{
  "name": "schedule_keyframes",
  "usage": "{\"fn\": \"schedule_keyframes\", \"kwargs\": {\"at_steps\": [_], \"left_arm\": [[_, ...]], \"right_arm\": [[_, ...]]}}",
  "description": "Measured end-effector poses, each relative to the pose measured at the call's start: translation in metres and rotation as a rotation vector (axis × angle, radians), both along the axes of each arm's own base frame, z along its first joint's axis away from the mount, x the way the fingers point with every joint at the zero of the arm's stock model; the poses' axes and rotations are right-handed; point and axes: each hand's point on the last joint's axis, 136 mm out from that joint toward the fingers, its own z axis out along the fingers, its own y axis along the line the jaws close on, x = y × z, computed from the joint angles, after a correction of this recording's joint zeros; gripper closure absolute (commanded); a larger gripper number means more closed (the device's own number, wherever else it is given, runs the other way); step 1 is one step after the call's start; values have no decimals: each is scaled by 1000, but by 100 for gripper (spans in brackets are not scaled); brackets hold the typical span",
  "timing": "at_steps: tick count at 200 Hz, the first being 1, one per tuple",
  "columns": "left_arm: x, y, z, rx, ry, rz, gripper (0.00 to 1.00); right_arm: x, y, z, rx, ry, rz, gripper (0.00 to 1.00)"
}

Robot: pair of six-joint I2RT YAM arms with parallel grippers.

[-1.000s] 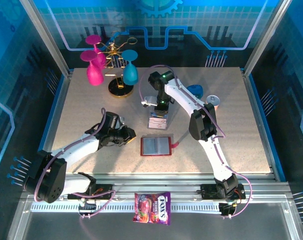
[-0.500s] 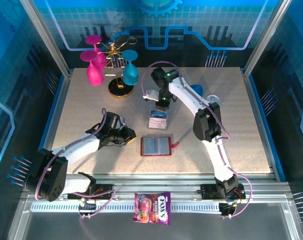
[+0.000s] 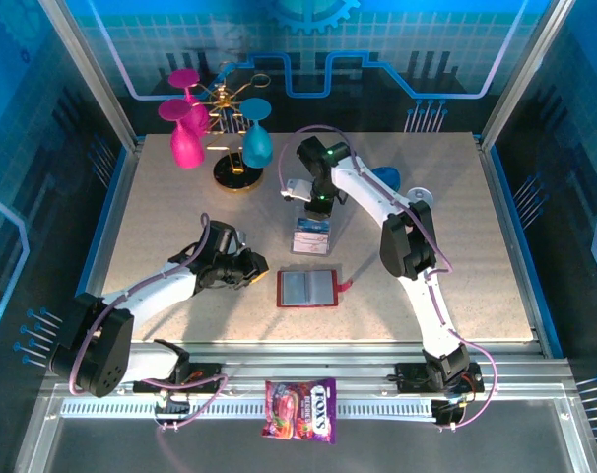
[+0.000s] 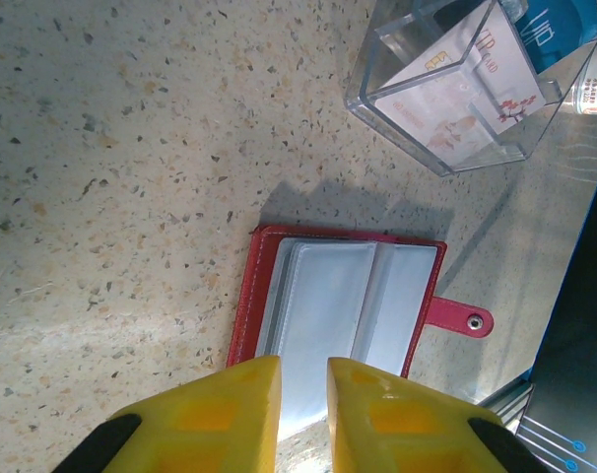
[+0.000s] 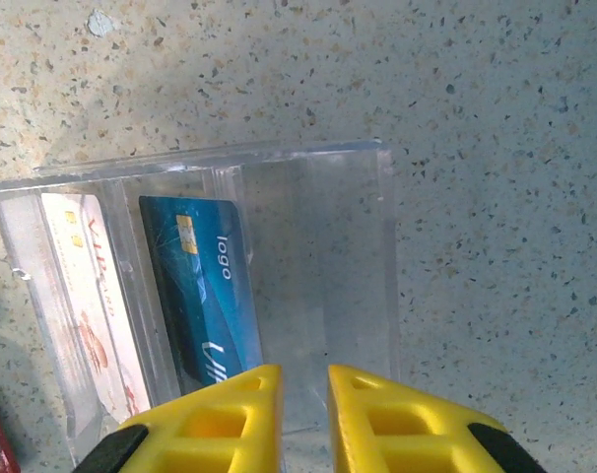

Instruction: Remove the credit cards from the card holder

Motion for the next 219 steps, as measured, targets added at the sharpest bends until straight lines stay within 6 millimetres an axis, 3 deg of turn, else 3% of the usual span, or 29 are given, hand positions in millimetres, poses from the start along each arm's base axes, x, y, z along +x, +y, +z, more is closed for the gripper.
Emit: {"fn": "schedule_keyframes", "kwargs": {"at_steps": [116, 163, 195, 219], "left_arm": [[1, -2, 2, -11, -7, -1, 79], [3, -5, -2, -25, 3, -13, 79], [2, -8, -11, -31, 31, -24, 79], [1, -12, -19, -32, 58, -36, 79]], "right_arm": [[0, 1, -4, 9, -12, -10, 65], [-5, 2, 32, 100, -79, -91, 66], [-25, 9, 67, 250, -68, -190, 68], [-43, 14, 80, 358, -28, -284, 72]]}}
